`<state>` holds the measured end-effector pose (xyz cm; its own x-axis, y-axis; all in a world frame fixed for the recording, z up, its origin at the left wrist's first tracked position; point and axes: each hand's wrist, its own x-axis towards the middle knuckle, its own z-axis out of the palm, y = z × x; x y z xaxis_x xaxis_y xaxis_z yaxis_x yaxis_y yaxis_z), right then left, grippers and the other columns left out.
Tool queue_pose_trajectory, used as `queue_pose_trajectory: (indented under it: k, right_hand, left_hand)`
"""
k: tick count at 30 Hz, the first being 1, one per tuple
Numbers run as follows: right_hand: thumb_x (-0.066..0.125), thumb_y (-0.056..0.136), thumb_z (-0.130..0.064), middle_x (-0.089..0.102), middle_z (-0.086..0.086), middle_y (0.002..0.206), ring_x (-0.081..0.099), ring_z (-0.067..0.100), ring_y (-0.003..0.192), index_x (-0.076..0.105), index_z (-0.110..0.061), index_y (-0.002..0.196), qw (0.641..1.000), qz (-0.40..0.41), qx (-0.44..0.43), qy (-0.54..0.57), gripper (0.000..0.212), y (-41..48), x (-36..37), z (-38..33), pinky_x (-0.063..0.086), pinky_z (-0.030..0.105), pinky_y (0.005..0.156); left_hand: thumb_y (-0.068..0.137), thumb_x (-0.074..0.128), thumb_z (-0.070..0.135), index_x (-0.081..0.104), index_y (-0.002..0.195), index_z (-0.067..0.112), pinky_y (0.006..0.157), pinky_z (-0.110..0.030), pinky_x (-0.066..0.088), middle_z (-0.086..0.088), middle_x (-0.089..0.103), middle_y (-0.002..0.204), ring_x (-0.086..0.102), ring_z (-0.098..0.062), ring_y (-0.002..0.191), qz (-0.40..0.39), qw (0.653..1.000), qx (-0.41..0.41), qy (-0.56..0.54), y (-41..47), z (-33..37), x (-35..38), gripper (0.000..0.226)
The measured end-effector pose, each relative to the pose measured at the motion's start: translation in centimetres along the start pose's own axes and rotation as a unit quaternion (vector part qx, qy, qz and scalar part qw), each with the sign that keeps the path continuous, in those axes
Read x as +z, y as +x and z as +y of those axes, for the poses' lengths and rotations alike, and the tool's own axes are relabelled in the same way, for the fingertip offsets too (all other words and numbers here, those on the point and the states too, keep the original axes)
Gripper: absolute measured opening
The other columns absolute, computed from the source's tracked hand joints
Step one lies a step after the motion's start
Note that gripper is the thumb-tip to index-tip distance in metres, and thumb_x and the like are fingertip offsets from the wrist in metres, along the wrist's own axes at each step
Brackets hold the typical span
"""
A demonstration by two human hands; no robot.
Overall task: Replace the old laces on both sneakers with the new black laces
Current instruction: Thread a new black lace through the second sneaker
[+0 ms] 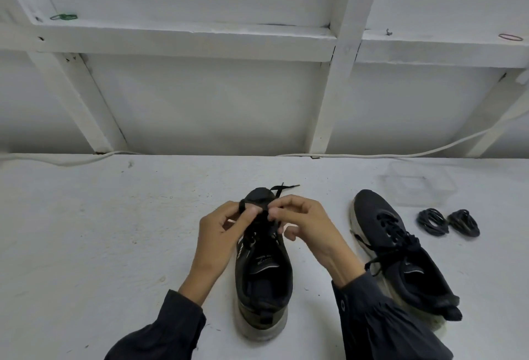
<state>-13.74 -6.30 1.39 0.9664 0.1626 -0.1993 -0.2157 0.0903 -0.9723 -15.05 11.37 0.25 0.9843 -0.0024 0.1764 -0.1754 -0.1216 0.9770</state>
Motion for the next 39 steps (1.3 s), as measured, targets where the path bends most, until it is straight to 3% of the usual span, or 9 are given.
queue_pose_trajectory:
  k: [3,6,10,14,16,20,25,29,39]
  right_hand:
    - [0.067,0.084,0.002,0.065,0.005,0.071,0.049,0.015,0.053,0.073,-0.004,0.089,0.991,0.134,-0.009,-0.018,0.01,0.1,-1.4,0.5,0.031,0.022,0.045]
    - [0.063,0.085,0.001,0.063,0.006,0.069,0.046,0.014,0.048,0.073,-0.003,0.087,0.981,0.168,0.013,-0.099,0.011,0.1,-3.8,1.3,0.029,0.021,0.044]
    - [0.067,0.088,-0.01,0.062,0.006,0.06,0.037,0.009,0.038,0.071,-0.007,0.082,0.947,0.057,0.124,-0.292,0.008,0.1,-6.0,2.3,0.028,0.019,0.04]
    - [0.071,0.081,-0.016,0.062,-0.005,0.058,0.046,0.004,0.041,0.073,-0.018,0.08,0.868,-0.036,0.174,-0.463,0.003,0.2,-5.6,2.4,0.035,0.016,0.046]
    - [0.075,0.08,-0.025,0.061,-0.01,0.063,0.054,0.003,0.055,0.075,-0.023,0.08,0.878,0.022,0.079,-0.472,0.002,0.8,-4.4,2.4,0.04,0.02,0.056]
    - [0.072,0.086,-0.03,0.066,-0.008,0.068,0.061,0.01,0.056,0.076,-0.022,0.08,0.935,0.077,-0.036,-0.344,0.011,2.0,-1.6,2.1,0.044,0.02,0.056]
    - [0.076,0.08,-0.036,0.069,-0.012,0.066,0.066,0.008,0.068,0.075,-0.023,0.076,0.921,0.085,-0.06,-0.376,0.013,2.6,-0.5,2.5,0.057,0.033,0.065]
    - [0.072,0.08,-0.03,0.07,-0.01,0.074,0.067,0.009,0.073,0.072,-0.025,0.079,0.914,0.061,-0.06,-0.397,0.005,2.6,-0.6,2.5,0.059,0.039,0.071]
    - [0.067,0.082,-0.018,0.069,0.0,0.07,0.067,0.02,0.061,0.069,-0.014,0.078,0.94,0.075,-0.052,-0.329,0.006,2.4,-0.5,2.8,0.059,0.039,0.069]
  left_hand:
    - [0.091,0.064,0.008,0.073,0.086,0.016,0.06,-0.016,0.05,0.006,0.07,0.072,0.061,-0.007,0.063,0.112,0.993,-0.03,-0.005,-0.1,-1.2,-1.2,0.014]
    - [0.089,0.062,-0.001,0.067,0.098,0.019,0.065,-0.022,0.056,-0.002,0.07,0.083,0.066,-0.016,0.07,0.163,0.984,-0.077,0.013,-0.3,-3.7,-3.7,0.022]
    - [0.077,0.058,-0.018,0.053,0.112,0.035,0.089,-0.036,0.053,0.003,0.061,0.115,0.063,-0.02,0.108,0.115,0.971,-0.123,0.169,-1.0,-7.0,-6.4,0.063]
    - [0.063,0.05,-0.024,0.052,0.129,0.027,0.107,-0.026,0.025,0.007,0.033,0.145,0.027,-0.014,0.138,-0.007,0.953,-0.099,0.288,-1.5,-7.3,-6.6,0.084]
    - [0.068,0.052,-0.022,0.058,0.122,0.029,0.108,-0.019,0.021,0.015,0.035,0.142,0.028,-0.003,0.134,-0.037,0.962,-0.053,0.264,-1.2,-6.5,-5.9,0.075]
    - [0.093,0.058,0.005,0.069,0.104,0.031,0.089,-0.009,0.04,0.019,0.066,0.109,0.058,0.002,0.106,-0.037,0.98,0.018,0.197,0.0,-4.7,-3.2,0.031]
    - [0.083,0.075,0.021,0.073,0.087,0.035,0.074,-0.02,0.052,0.012,0.071,0.077,0.064,-0.004,0.075,-0.066,0.981,-0.056,0.176,1.8,-4.4,-0.8,0.014]
    - [0.078,0.08,0.034,0.073,0.08,0.033,0.07,-0.016,0.052,0.011,0.07,0.074,0.064,-0.004,0.072,-0.036,0.979,-0.066,0.191,2.0,-4.5,-0.3,0.007]
    - [0.087,0.064,0.025,0.061,0.077,0.028,0.063,-0.015,0.045,0.009,0.065,0.074,0.06,-0.007,0.07,-0.085,0.952,-0.055,0.289,2.7,-4.2,0.0,0.011]
